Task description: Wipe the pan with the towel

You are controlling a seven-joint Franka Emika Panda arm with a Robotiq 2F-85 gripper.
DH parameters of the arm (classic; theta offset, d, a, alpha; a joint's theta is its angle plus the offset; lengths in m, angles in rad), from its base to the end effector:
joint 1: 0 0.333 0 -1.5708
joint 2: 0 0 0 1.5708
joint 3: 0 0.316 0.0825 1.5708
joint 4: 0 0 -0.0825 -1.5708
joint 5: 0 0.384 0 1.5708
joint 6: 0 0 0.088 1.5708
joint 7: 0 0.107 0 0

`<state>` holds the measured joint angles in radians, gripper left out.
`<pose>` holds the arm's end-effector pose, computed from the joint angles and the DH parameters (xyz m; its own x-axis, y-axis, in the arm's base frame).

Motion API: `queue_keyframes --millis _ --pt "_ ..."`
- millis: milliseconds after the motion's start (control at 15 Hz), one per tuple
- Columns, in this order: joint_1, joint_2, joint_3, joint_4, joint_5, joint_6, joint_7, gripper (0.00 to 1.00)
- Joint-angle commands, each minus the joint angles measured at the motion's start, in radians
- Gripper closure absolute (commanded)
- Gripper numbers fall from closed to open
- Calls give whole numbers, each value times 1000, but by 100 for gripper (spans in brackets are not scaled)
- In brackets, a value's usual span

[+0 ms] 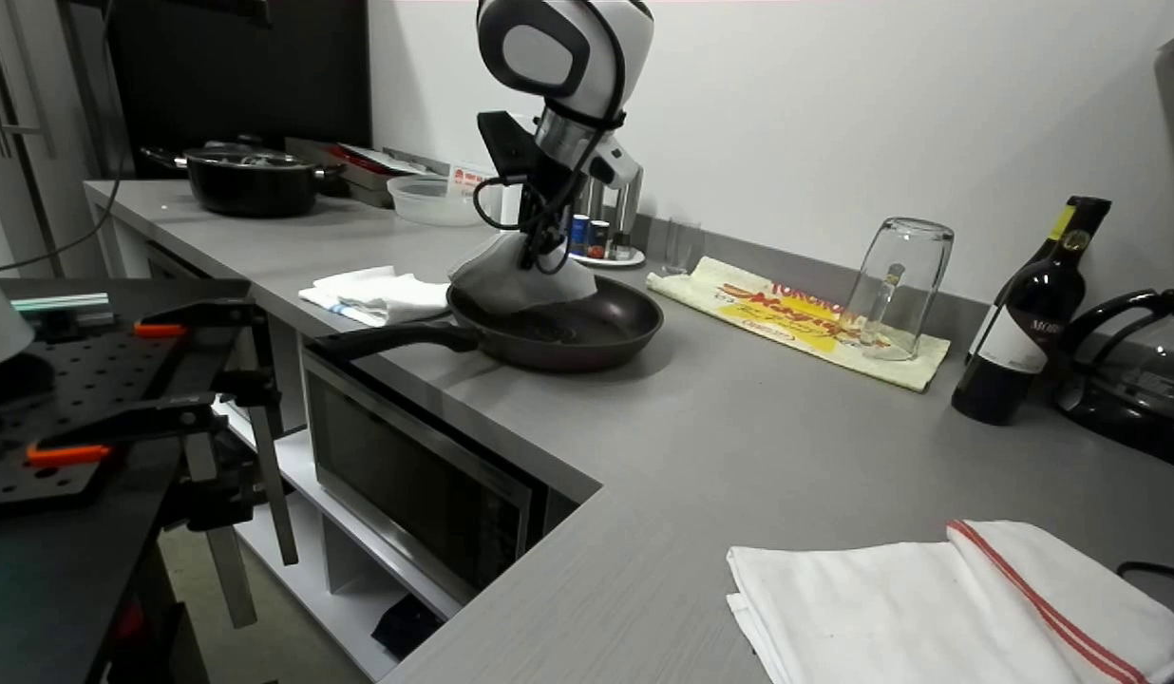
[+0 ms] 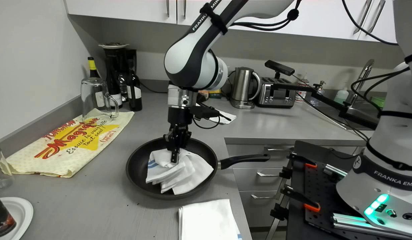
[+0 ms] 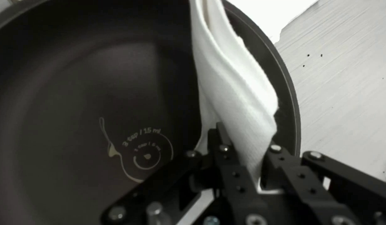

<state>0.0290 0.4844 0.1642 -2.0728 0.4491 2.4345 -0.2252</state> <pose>0.5652 0.1122 0.1864 0.9921 0.0607 -0.1098 0.0196 -0.9393 -0.3426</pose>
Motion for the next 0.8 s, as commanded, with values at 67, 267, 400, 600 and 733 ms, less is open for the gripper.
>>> queue_keyframes --millis 67,267,400,600,733 --pt "-25 70 25 70 -14 -17 -8 96" --pt "-28 89 33 78 -19 -20 -12 96" --pt "-26 95 40 73 -25 -18 -15 96" --pt "-28 99 49 71 -25 -23 -20 96" --pt "-29 100 54 69 -25 -30 -21 96"
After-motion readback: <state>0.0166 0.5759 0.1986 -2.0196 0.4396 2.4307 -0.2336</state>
